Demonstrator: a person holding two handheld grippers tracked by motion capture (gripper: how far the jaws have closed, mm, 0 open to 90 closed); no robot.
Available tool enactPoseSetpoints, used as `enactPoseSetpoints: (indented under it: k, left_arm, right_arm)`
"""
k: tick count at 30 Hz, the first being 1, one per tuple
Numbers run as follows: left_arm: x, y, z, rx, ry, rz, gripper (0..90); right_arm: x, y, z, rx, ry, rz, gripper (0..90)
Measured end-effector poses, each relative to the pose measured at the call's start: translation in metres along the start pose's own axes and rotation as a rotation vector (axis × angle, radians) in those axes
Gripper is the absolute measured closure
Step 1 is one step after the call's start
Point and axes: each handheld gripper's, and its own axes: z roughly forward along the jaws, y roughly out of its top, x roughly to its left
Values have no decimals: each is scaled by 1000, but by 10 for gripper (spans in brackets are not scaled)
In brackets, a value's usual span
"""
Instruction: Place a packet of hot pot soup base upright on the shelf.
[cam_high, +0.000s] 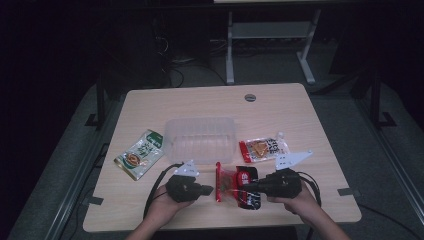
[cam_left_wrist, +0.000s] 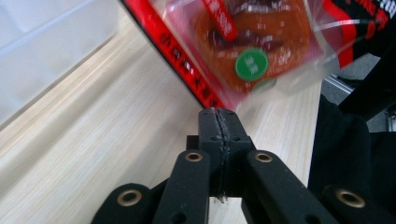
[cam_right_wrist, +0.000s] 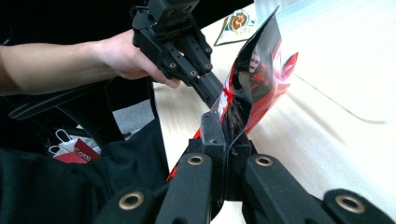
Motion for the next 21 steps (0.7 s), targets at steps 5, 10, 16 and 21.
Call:
enactPoseSetpoints:
  k: [5, 10, 16, 21]
  left_arm:
    - [6, -6, -18, 5, 10, -7, 806]
    - [10, -15, -31, 6, 23, -24, 697]
    - [16, -29, -43, 22, 35, -47, 545]
    - [21, -42, -52, 25, 56, -69, 428]
  right_arm:
    - [0, 11, -4, -17, -12, -26, 899]
    - [1, 21, -9, -26, -36, -46, 899]
    - [-1, 34, -15, -51, -45, -59, 899]
    - [-4, 48, -17, -57, -50, -69, 899]
